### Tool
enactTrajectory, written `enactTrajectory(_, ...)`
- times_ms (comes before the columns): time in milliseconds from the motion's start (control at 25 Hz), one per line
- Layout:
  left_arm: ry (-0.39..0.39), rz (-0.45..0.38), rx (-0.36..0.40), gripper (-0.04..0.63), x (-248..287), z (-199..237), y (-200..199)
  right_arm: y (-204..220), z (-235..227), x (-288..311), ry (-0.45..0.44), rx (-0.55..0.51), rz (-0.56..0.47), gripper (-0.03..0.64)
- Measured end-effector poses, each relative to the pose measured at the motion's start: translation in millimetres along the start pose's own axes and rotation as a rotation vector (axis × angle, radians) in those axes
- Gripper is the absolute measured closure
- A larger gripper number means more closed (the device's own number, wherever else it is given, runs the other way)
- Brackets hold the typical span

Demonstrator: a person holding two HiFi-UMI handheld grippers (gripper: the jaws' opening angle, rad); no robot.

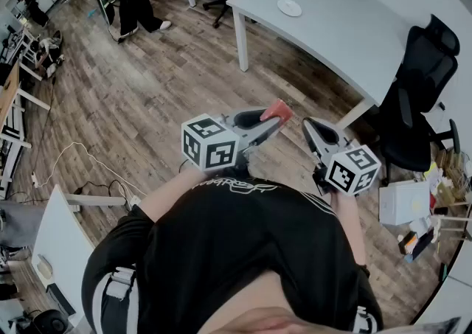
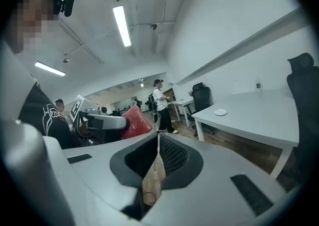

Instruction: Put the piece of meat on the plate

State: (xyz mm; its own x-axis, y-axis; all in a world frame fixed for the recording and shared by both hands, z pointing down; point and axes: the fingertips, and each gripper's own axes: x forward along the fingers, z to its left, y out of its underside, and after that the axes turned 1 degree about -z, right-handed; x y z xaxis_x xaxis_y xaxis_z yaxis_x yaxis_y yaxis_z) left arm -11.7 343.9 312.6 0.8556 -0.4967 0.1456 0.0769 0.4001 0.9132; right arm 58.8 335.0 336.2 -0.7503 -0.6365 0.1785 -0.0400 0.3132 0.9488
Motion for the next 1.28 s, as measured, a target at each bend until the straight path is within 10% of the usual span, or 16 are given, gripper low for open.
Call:
enactTrajectory(720,0.029,-0.003,-0.033,0.503,14.9,23.7,-7.4,-11.0,-24.2,14.1,0.054,0.029,-0.021,0.600)
enactTrajectory(1280,0.017,0.040,-0.123,0.503,68.2,135.2,-24.8,-16.1,-111.9,100.2,0.080,0.108,0.039,0.600)
